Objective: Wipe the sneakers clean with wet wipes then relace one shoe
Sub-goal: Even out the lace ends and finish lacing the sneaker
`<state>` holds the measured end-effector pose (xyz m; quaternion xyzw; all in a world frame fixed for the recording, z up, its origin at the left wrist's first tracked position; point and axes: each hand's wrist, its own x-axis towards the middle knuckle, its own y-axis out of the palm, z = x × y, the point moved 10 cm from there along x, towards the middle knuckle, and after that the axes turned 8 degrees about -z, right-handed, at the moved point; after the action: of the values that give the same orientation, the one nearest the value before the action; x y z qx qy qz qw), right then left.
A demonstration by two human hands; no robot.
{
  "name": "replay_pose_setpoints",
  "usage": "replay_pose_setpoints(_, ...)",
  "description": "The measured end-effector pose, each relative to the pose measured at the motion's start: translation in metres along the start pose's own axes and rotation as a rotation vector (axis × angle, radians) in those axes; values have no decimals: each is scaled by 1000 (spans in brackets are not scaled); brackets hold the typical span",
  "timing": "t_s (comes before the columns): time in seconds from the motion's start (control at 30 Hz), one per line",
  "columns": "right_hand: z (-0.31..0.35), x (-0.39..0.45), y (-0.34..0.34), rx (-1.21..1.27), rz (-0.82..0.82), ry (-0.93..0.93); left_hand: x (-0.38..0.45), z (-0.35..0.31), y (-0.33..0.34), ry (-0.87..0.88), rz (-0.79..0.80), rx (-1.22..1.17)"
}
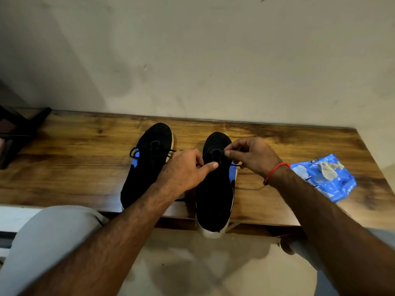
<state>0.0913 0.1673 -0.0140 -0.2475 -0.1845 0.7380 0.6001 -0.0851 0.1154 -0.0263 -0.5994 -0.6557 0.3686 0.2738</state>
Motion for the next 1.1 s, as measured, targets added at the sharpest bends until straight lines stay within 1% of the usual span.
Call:
replay_pose_setpoints(0.1, 2, -1, 12, -49, 15, -30, 1, -3, -5, 69, -64, 97)
replay_pose_setpoints(0.17, 7, -5, 22, -135, 42, -88, 2, -4, -2, 78, -48, 108)
replay_pose_setpoints(0.27, 7, -7, 33, -233, 47, -135, 2, 3, 6, 17, 14, 64)
replay_pose_setpoints(0.5, 10, -16, 38, -265, -67, -95, -1, 11, 8, -85, 7, -60)
replay_pose_setpoints(0.6, 9, -22, 44, -322, -81, -57, -4, 14, 9, -122, 15, -122)
replay_pose_setpoints(0.73, 6, -23, 47, -271, -82, -26, -6, 17, 8, -177, 36, -177)
replay_pose_setpoints(0.83, 6, -24, 50, -203, -58, -15, -8, 16, 7, -195, 52, -185)
replay_pose_setpoints(1.1, 6, -29, 43, -332, -126, 9, -9, 12, 9, -200, 77, -221)
